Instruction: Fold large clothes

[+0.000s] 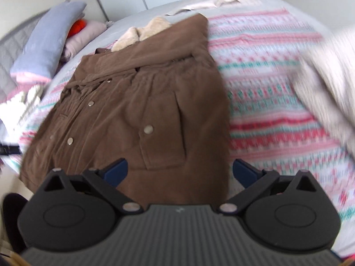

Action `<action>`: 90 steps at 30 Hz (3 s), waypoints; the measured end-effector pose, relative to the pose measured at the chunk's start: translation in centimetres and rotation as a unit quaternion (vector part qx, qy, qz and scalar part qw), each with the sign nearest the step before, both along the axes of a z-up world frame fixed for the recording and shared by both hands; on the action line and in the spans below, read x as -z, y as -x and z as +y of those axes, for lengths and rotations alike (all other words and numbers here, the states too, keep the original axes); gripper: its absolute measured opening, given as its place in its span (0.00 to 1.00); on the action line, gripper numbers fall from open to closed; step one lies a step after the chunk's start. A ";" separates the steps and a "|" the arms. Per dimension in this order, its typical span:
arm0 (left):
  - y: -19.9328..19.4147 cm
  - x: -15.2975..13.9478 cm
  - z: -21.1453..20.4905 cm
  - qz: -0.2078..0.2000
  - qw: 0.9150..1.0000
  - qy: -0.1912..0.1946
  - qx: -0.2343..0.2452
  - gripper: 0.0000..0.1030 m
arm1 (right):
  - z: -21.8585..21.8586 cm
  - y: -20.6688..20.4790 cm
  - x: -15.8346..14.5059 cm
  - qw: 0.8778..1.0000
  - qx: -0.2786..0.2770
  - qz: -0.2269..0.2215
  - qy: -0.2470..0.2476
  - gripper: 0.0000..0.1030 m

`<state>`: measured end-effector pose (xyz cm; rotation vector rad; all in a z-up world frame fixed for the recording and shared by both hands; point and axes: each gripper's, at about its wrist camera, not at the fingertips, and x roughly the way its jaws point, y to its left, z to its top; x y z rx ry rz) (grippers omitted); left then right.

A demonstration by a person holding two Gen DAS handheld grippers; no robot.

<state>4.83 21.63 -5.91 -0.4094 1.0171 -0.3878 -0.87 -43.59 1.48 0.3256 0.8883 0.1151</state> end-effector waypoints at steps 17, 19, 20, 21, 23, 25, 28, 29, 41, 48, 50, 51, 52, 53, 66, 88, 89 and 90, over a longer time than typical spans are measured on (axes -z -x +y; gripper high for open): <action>2.7 3.6 2.3 0.019 0.980 0.199 0.011 0.97 | -4.9 2.4 5.6 0.963 0.050 0.010 -0.265 0.68; 3.0 3.6 2.6 0.016 0.978 0.207 0.012 0.95 | -4.7 2.4 5.6 0.965 0.043 0.006 -0.258 0.68; 3.3 3.7 2.5 0.014 0.978 0.208 0.013 0.94 | -4.6 2.4 5.6 0.965 0.043 0.005 -0.260 0.66; 3.5 3.7 2.6 0.013 0.978 0.209 0.013 0.93 | -4.5 2.3 5.5 0.964 0.043 0.005 -0.262 0.62; 4.0 3.8 2.6 0.011 0.978 0.209 0.014 0.87 | -4.1 2.3 5.5 0.965 0.040 0.001 -0.259 0.54; 4.4 3.9 2.7 0.011 0.979 0.205 0.010 0.76 | -3.3 2.1 5.4 0.966 0.030 -0.002 -0.256 0.48; 4.7 3.9 2.5 0.012 0.983 0.186 0.008 0.56 | -2.5 1.7 5.7 0.972 0.025 0.005 -0.235 0.39; 4.8 4.0 2.3 0.014 0.984 0.179 0.010 0.48 | -2.3 1.7 5.7 0.974 0.029 0.007 -0.227 0.31; 4.9 -1.2 0.2 -0.094 0.969 0.229 0.005 0.20 | -0.1 3.3 0.2 0.961 0.057 -0.148 -0.225 0.11; 2.0 -6.0 -1.3 -0.156 0.958 0.238 -0.011 0.18 | 0.6 0.2 -4.0 0.944 0.047 -0.222 -0.241 0.10; 0.8 -7.2 -1.5 -0.170 0.955 0.242 -0.022 0.18 | 0.5 -1.2 -5.1 0.940 0.051 -0.233 -0.243 0.10; 0.2 -7.8 -1.8 -0.175 0.953 0.245 -0.029 0.18 | 0.3 -1.9 -5.6 0.939 0.054 -0.236 -0.245 0.10; -0.7 -8.3 -1.9 -0.180 0.951 0.247 -0.035 0.18 | 0.1 -2.7 -6.0 0.938 0.057 -0.238 -0.245 0.10; -1.5 -8.9 -1.9 -0.185 0.950 0.248 -0.042 0.18 | 0.0 -3.4 -6.6 0.937 0.061 -0.240 -0.245 0.10; -16.7 -12.5 -2.2 -0.197 0.946 0.221 -0.132 0.18 | -3.8 -16.2 -9.5 0.940 0.123 -0.225 -0.226 0.10; -32.2 -4.6 -0.1 -0.191 0.957 0.030 -0.218 0.83 | -12.8 -34.3 1.3 0.937 0.133 -0.114 -0.301 0.25; -31.9 -4.8 0.2 -0.195 0.957 0.024 -0.212 0.83 | -13.4 -33.8 0.8 0.931 0.138 -0.135 -0.310 0.43; -31.8 -4.8 0.2 -0.198 0.959 0.019 -0.201 0.83 | -14.1 -32.8 0.4 0.921 0.153 -0.167 -0.316 0.68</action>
